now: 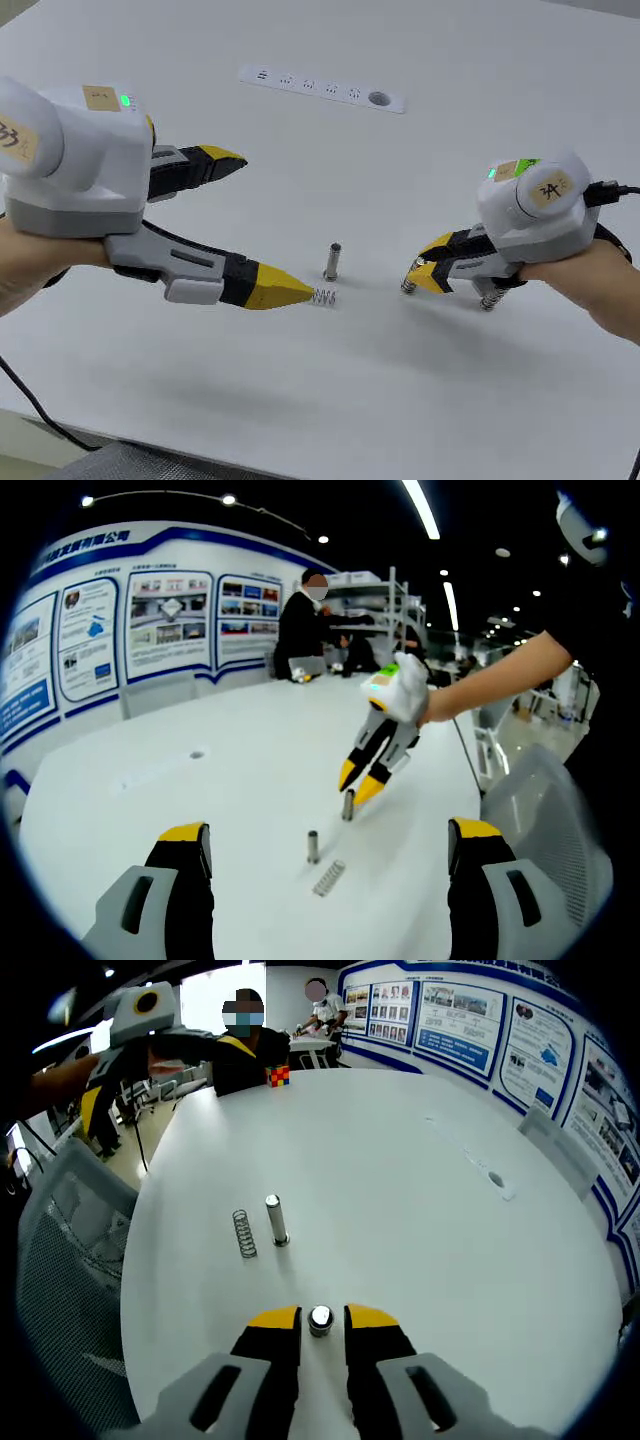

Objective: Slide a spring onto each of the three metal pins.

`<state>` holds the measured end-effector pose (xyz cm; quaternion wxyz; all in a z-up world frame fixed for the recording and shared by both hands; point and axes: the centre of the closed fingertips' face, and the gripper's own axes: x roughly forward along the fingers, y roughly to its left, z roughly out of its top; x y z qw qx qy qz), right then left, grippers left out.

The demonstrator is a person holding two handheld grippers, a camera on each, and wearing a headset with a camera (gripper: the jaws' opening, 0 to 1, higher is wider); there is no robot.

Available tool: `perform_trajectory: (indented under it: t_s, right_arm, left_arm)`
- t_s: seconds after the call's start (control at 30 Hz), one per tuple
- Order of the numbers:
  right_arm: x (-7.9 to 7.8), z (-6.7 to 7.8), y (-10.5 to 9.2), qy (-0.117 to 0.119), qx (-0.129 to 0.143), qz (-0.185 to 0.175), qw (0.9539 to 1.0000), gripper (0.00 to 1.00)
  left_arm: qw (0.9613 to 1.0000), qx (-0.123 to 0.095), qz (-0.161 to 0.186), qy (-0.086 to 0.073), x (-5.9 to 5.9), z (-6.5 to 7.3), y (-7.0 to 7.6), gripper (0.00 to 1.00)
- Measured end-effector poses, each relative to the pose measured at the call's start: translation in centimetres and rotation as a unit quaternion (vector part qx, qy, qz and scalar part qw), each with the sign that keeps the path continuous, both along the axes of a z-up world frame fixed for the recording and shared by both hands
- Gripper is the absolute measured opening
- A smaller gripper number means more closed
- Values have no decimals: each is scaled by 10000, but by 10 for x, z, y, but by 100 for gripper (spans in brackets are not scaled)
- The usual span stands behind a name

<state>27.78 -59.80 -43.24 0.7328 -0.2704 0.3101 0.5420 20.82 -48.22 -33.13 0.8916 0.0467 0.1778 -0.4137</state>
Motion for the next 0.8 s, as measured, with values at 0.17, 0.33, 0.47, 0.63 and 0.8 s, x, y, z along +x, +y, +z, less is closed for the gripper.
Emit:
perform_trajectory:
  t_s: [0.17, 0.33, 0.47, 0.63, 0.8]
  right_arm:
    - [-3, 24, 16, -265, 245, 119, 9993, 19]
    - [-16, 35, 35, -312, 434, 311, 9981, 19]
    - [-26, 32, 45, -248, 481, 434, 9976, 19]
    - [-45, 26, 64, 140, 693, 559, 9959, 19]
    - [-57, 8, 78, 192, 475, 826, 9953, 19]
  left_arm:
    - [10000, -12, 14, -32, 1, 1, 1, 100]
    - [10000, 13, 18, -12, -1, -1, 3, 100]
    - [10000, 34, 54, -2, -2, -3, 8, 100]
    - [9997, 21, 224, -8, 1, -5, 21, 100]
    - [9996, 62, 284, 14, 1, -7, 28, 100]
